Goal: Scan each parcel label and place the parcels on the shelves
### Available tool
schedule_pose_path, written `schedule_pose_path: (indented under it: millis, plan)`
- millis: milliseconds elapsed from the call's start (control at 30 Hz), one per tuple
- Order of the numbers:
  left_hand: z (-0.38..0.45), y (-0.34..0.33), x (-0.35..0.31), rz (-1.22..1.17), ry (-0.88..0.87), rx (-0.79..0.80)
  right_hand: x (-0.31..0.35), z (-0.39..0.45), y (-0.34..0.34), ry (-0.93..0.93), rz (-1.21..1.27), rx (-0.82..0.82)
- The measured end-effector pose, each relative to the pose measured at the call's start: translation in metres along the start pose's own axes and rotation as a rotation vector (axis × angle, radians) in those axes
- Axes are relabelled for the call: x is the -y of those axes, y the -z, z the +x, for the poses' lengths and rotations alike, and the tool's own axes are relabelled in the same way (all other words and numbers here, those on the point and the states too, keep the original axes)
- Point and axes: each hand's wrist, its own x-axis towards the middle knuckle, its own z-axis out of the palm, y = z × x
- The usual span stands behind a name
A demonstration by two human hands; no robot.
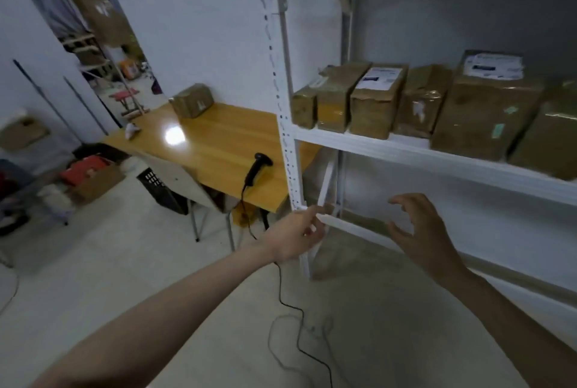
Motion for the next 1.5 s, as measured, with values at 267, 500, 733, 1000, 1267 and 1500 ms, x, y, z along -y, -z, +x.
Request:
schedule_pose_path:
  millis: [267, 500, 733, 1000, 1267, 1500]
  plan:
    - [-0.066, 0.076, 0.115, 0.291, 0.181, -0.071, 0.111, 0.053, -0.123, 0.027, 0.010, 0.117]
    - [-0.084, 0.141, 0.173, 0.341, 0.325, -0.155, 0.176, 0.111, -0.194, 0.123, 0.006, 0.192]
    - [-0.059, 0.203, 0.237, 0.376, 0.389, -0.180, 0.205, 0.194, -0.267, 0.196, 0.031, 0.244]
    - [0.019, 0.287, 0.317, 0.432, 0.468, -0.166, 0.210, 0.337, -0.330, 0.175, 0.012, 0.305]
    - [0.079, 0.344, 0.387, 0.427, 0.564, -0.215, 0.206, 0.431, -0.388, 0.146, -0.012, 0.342]
    - [0.121, 0.376, 0.445, 0.398, 0.592, -0.278, 0.203, 0.476, -0.431, 0.097, -0.037, 0.403]
